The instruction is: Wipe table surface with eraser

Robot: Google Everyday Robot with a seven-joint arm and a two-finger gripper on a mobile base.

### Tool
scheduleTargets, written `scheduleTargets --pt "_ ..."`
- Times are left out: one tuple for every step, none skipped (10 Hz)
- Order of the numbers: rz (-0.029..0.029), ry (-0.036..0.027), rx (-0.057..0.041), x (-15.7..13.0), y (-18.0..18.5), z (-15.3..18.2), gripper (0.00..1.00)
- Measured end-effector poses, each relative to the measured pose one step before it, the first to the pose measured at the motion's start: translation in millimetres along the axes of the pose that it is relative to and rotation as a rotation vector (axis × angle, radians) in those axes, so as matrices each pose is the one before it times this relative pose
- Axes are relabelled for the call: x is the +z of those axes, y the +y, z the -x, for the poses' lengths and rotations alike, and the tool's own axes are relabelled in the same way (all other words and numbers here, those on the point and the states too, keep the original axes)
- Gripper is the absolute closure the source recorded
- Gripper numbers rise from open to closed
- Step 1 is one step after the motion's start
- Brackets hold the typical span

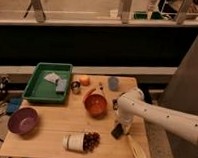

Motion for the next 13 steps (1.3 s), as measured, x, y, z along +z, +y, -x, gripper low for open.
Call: scheduleTargets --pt "-0.01038 0.00980 0.00769 -1.27 -16.25 -8.64 1.00" --pt "-0.00245 0.00681 0.00090 -0.40 -16.31 -5.74 1.00" --pt "-0.00073 0.00441 0.00049 0.00 -8.88 -1.01 1.00" --pt "0.00076 0.00016 -0.00408 0.57 -7.43 4.32 1.00" --pt "-0.00107 -0.00246 -0.00897 0.08 -5.01 4.94 1.00" --pt "-0.00179 -0.00551 -0.01093 -0.02 -3.20 5.66 1.00" --pt "0.00263 -0.00835 -0.02129 -0.32 -0.85 8.46 1.00" --pt "0.00213 -0.00835 -0.02540 -0.51 0.09 9.87 1.00" --pt "0.00410 -0.00860 -0.02605 -0.36 2.28 11.38 1.00" --pt "0.00166 -0.00554 -0.01104 0.14 1.03 5.13 1.00" --pt "0.00368 -0.00755 -0.01090 0.96 1.83 5.47 1.00" --pt "0.00705 -0.00653 -0.00401 1.88 4.26 4.58 1.00" --pt "0.00305 -0.00454 -0.00001 1.72 8.06 1.62 0.98"
